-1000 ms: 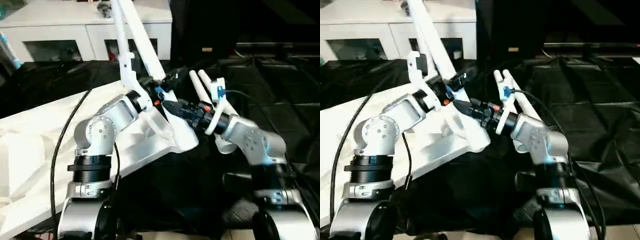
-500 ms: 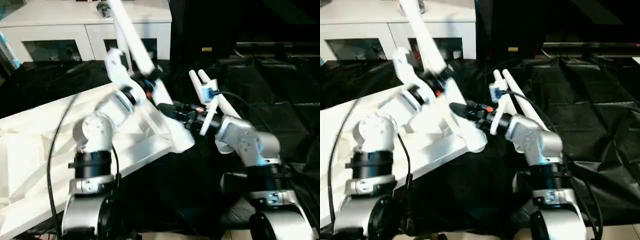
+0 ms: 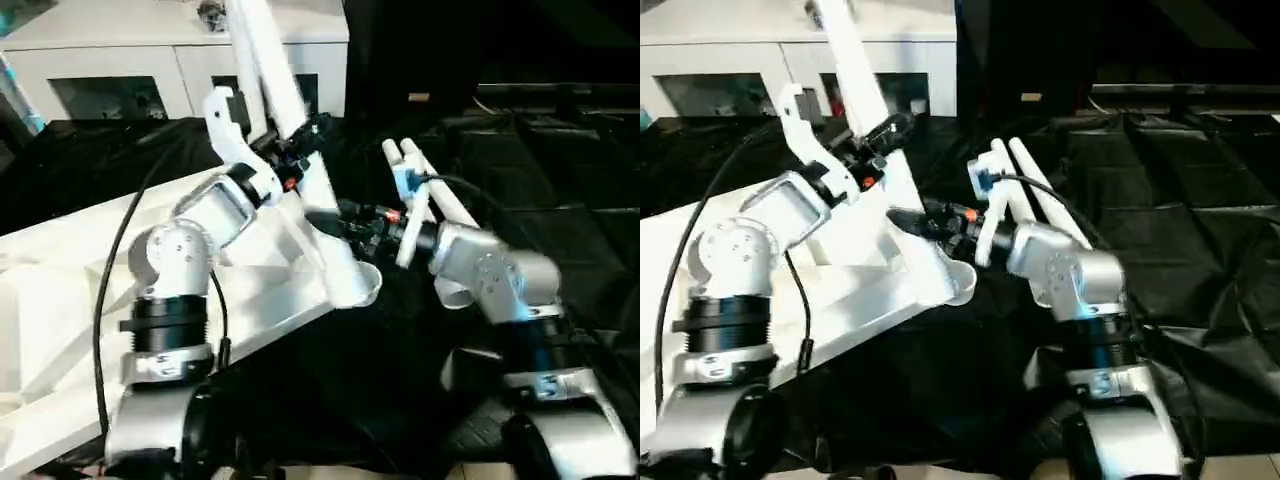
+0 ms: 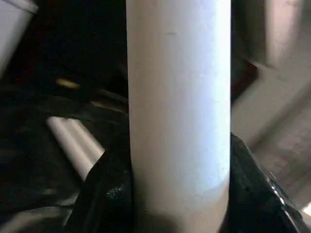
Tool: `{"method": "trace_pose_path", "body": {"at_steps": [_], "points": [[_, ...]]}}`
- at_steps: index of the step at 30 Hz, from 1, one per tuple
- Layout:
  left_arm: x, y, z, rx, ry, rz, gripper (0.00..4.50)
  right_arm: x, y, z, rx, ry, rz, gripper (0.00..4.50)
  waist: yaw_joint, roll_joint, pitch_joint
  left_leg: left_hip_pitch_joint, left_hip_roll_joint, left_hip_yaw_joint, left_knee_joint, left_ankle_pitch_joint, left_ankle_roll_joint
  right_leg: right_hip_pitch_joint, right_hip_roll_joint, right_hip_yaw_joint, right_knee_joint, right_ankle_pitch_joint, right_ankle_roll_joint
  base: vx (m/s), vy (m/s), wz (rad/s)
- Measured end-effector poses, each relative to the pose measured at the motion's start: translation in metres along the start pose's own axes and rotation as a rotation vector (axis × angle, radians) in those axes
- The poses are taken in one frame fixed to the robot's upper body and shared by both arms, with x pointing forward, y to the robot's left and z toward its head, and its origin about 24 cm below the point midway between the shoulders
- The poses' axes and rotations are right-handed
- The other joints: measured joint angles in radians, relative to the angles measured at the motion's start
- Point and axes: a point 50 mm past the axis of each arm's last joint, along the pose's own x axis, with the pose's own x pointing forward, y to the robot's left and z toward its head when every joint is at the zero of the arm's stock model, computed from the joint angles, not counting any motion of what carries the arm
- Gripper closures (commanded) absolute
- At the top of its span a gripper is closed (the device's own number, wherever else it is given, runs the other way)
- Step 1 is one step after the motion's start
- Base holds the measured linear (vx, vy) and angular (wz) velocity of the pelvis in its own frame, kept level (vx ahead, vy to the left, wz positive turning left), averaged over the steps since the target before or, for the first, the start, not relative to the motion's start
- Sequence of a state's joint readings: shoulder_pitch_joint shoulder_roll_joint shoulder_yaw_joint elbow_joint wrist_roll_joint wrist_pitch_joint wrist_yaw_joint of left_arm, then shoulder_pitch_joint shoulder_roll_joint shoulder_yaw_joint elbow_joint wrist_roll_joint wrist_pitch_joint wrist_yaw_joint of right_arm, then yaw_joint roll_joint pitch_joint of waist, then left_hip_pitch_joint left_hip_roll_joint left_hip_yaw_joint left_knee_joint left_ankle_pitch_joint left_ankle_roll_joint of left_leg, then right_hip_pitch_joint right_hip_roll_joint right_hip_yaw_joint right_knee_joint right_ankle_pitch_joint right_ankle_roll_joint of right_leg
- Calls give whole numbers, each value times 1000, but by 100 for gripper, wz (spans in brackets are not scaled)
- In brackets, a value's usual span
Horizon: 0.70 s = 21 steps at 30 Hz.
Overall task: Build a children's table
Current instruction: Pick table leg
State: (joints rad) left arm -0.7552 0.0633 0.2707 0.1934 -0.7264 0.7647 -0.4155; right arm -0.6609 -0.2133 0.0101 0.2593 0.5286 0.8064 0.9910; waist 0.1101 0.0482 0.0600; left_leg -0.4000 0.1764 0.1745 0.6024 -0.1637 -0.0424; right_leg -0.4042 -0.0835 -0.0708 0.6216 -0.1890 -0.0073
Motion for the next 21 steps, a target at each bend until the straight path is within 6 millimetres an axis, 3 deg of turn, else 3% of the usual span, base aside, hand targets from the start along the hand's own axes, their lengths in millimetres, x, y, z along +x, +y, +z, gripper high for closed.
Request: {"method": "trace_pose_path", "body": {"at_steps": [4, 9, 10, 15, 21], "points": [[-2, -11, 0, 11, 48, -227, 268, -16, 7, 4, 22, 41, 115, 138, 5, 1, 0, 0, 0, 0, 0, 0, 1, 0, 0, 0, 0, 0, 0, 0, 0, 0], [-4, -22, -1, -57, 59, -413, 268, -13, 15, -1, 23, 113, 223, 138, 2, 4, -1, 1, 0, 0, 0, 0, 0, 0, 0, 0, 2, 0, 0, 0, 0, 0], [-6, -25, -1, -74, 67, -453, 268, -14, 17, -1, 22, 127, 240, 168, 3, 4, -1, 1, 0, 0, 0, 0, 0, 0, 0, 0, 2, 0, 0, 0, 0, 0], [-9, -34, 4, -73, 55, -551, 268, -14, 23, -2, 14, 170, 309, 187, 3, 4, -1, 1, 0, 0, 1, 0, 0, 0, 0, 0, 2, 0, 0, 0, 0, 0], [-10, -35, 4, -71, 63, -576, 269, -12, 26, -5, 15, 195, 339, 249, 3, 4, -1, 1, 0, 0, 1, 0, 0, 0, 0, 0, 3, 0, 0, 0, 0, 0]]}}
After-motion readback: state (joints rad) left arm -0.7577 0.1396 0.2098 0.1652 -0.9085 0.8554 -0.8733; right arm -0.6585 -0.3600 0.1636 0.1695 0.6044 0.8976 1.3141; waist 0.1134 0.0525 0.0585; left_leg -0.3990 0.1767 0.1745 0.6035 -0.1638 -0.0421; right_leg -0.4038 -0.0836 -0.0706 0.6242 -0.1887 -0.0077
